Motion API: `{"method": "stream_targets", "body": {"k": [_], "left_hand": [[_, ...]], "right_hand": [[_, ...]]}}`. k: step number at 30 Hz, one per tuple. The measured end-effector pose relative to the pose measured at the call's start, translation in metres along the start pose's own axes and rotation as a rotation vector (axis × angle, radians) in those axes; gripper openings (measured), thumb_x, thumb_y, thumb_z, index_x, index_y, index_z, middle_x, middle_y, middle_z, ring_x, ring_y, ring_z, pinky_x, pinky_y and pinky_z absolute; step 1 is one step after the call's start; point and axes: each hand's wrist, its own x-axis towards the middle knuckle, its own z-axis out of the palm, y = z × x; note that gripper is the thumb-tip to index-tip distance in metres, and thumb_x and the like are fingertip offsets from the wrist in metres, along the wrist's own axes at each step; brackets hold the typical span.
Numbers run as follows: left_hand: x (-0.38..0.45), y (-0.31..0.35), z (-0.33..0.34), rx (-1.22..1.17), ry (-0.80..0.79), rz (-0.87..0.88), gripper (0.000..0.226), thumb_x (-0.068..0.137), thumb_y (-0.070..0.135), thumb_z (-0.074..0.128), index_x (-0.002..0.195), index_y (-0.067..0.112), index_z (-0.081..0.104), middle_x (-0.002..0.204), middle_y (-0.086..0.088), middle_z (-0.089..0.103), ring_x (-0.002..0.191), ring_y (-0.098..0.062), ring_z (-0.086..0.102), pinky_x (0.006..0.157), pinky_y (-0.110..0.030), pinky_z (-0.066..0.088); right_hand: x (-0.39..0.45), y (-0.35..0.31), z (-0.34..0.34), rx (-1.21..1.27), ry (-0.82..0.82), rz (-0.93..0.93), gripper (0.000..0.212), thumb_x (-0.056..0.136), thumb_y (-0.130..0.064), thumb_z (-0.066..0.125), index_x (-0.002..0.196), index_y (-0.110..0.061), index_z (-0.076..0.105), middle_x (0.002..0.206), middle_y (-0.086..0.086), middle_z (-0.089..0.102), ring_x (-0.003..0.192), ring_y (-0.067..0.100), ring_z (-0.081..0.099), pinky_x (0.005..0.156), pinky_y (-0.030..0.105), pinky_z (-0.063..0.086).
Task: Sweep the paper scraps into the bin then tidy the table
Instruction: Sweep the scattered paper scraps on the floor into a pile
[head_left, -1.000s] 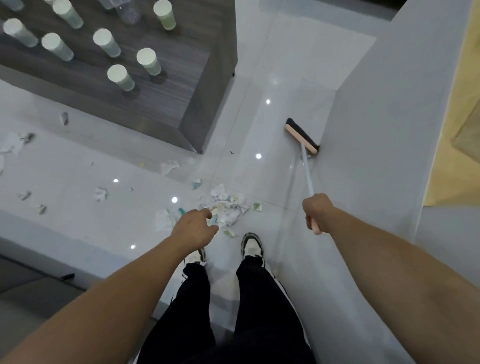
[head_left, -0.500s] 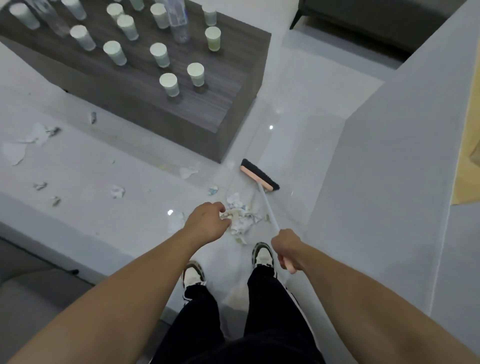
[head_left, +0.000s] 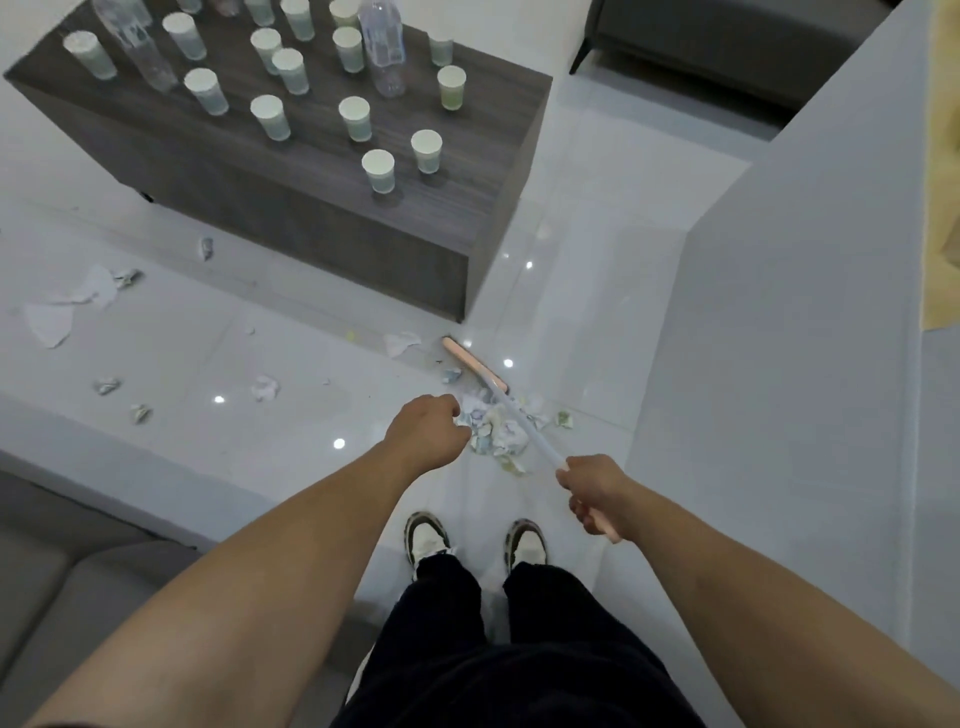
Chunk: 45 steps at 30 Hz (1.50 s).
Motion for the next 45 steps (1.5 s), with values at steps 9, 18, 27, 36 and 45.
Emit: {"method": "stream_targets", "body": {"k": [9,18,27,36,45], "left_hand": [[-0.026,0.010,0.022,0.091,0.001,-0.004,0.043,0.089,0.040,0.056,0.128,0.021,0.054,0.124,-0.007,0.054,0.112,-0.023,0.050,0.077,-0.028,0.035],[-0.058,-0.003,0.050,0.089,-0.050,-0.064,0.046,0.090,0.037,0.054,0.132,0.019,0.052,0.130,-0.008,0.051,0.120,-0.024,0.047,0.084,-0.027,0.034],[-0.081,-0.044,0.040,0.020,0.020,-0.153,0.044,0.089,0.035,0.054,0.131,0.019,0.052,0.129,-0.006,0.053,0.116,-0.024,0.049,0.081,-0.028,0.036],[-0.080,-0.082,0.023,-0.022,0.029,-0.232,0.046,0.090,0.038,0.053,0.133,0.020,0.051,0.133,-0.008,0.050,0.121,-0.025,0.047,0.090,-0.032,0.039],[-0.096,-0.093,0.018,-0.092,0.108,-0.280,0.046,0.090,0.037,0.054,0.132,0.020,0.051,0.130,-0.007,0.052,0.120,-0.025,0.047,0.088,-0.031,0.038]], "right_hand": [[0.001,0.029,-0.019,0.348,0.092,0.173,0.021,0.095,-0.002,0.037,0.076,-0.007,0.044,0.064,0.007,0.036,0.049,0.017,0.028,0.036,0.012,0.029],[-0.027,0.047,0.020,0.699,-0.045,0.245,0.021,0.095,0.000,0.033,0.081,-0.009,0.046,0.074,0.005,0.043,0.050,0.012,0.034,0.035,0.012,0.037],[-0.034,0.012,0.074,0.700,-0.305,0.211,0.012,0.098,-0.003,0.036,0.091,-0.010,0.043,0.070,0.001,0.032,0.030,0.008,0.029,0.029,0.013,0.031],[-0.045,-0.021,0.095,0.722,-0.498,0.167,0.007,0.104,-0.013,0.035,0.100,-0.013,0.040,0.063,-0.002,0.023,0.034,0.007,0.026,0.027,0.014,0.026],[-0.064,-0.030,0.120,0.367,-0.209,0.000,0.021,0.095,-0.001,0.033,0.101,-0.009,0.051,0.080,0.005,0.041,0.048,0.012,0.032,0.034,0.012,0.030]]}}
